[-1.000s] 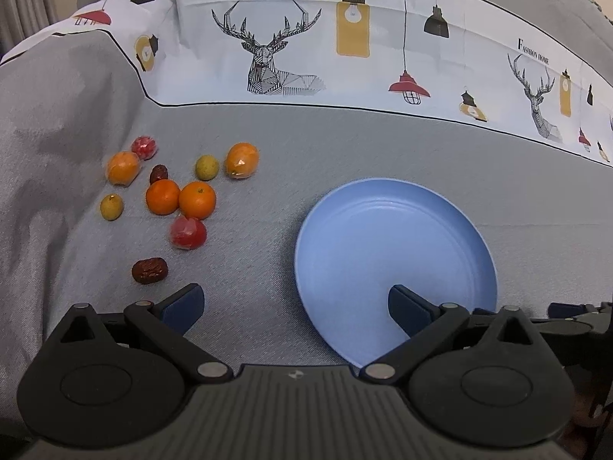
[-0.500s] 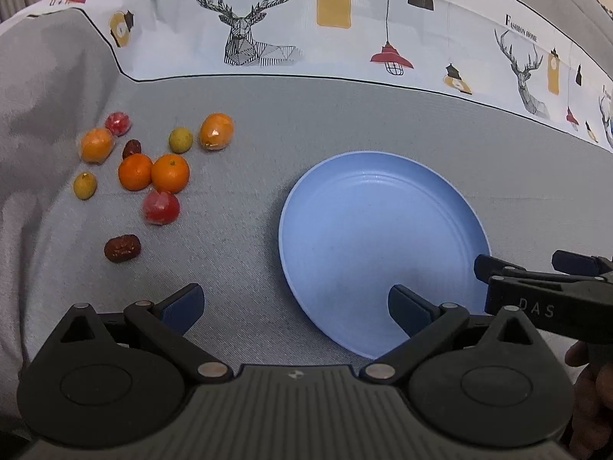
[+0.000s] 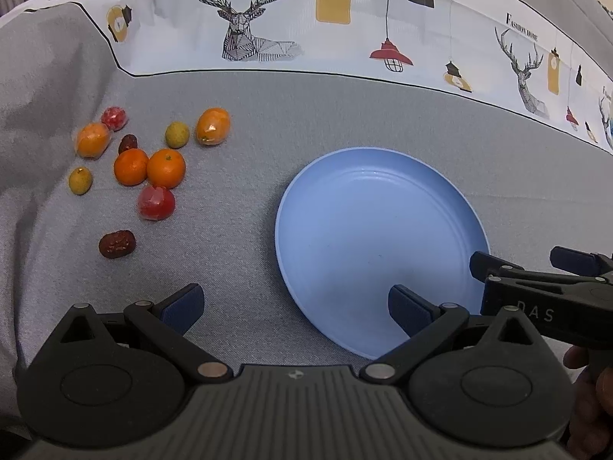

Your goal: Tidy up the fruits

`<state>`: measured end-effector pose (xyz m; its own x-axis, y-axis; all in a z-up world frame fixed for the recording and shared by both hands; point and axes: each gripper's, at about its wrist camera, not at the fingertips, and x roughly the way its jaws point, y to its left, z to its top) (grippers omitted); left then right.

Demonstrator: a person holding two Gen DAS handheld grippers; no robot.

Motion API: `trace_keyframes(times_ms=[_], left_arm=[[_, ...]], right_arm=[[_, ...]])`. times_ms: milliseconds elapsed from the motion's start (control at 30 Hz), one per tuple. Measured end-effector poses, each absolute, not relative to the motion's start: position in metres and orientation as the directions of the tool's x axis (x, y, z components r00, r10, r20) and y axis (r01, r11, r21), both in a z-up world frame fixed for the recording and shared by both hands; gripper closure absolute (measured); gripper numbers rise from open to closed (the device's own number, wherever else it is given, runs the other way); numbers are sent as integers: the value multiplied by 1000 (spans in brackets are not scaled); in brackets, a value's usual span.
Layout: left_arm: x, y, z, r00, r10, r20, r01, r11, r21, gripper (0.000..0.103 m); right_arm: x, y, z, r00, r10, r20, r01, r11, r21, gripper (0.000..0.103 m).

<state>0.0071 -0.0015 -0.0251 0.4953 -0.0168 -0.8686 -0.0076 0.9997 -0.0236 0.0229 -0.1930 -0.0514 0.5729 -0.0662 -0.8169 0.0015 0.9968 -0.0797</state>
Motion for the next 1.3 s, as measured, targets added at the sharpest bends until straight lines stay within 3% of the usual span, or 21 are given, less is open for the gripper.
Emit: trace_keyframes(times_ms=[300, 467, 567, 667, 733, 833, 900, 1100, 1200, 1233, 1300], left_arm=[[4, -3, -22, 511, -42, -859, 4, 999, -47, 1], [3, -5, -20, 517, -66, -853, 21, 998, -65, 9], [1, -6, -18, 529, -67, -846, 30, 998, -60, 19], [0, -4, -15, 535, -85, -840, 39, 996, -75, 38], [-1, -1, -10, 544, -103, -833, 53, 995, -88, 62], [-3, 7, 8, 569, -153, -808, 99, 988, -117, 81], [-3, 15, 27, 608, -154, -779, 142, 986, -84, 86], [2, 69, 56, 707, -122, -696, 177, 984, 7, 89], [-1, 107, 22, 704, -117, -701, 114, 992, -51, 92], [2, 121, 13, 677, -115, -727, 55, 993, -105, 97], [-2, 140, 12, 723, -120, -681, -7, 984, -180, 97]], right_arm=[[22, -198, -51, 591, -72, -804, 36, 997, -63, 9], [22, -196, -50, 594, -63, -802, 35, 998, -53, 9], [22, -197, -50, 595, -57, -802, 32, 998, -48, 9], [22, -196, -49, 601, -43, -798, 21, 999, -37, 15], [22, -194, -48, 606, -37, -794, 18, 999, -32, 21], [22, -192, -45, 618, -18, -786, 17, 1000, -9, 32], [21, -191, -41, 636, 9, -771, 18, 999, 26, 38], [13, -180, -23, 721, 104, -685, -41, 993, 107, 60], [12, -171, -15, 752, 162, -639, -93, 986, 140, 64], [11, -167, -13, 762, 177, -622, -114, 984, 140, 64], [9, -158, -9, 774, 212, -596, -163, 977, 136, 64]])
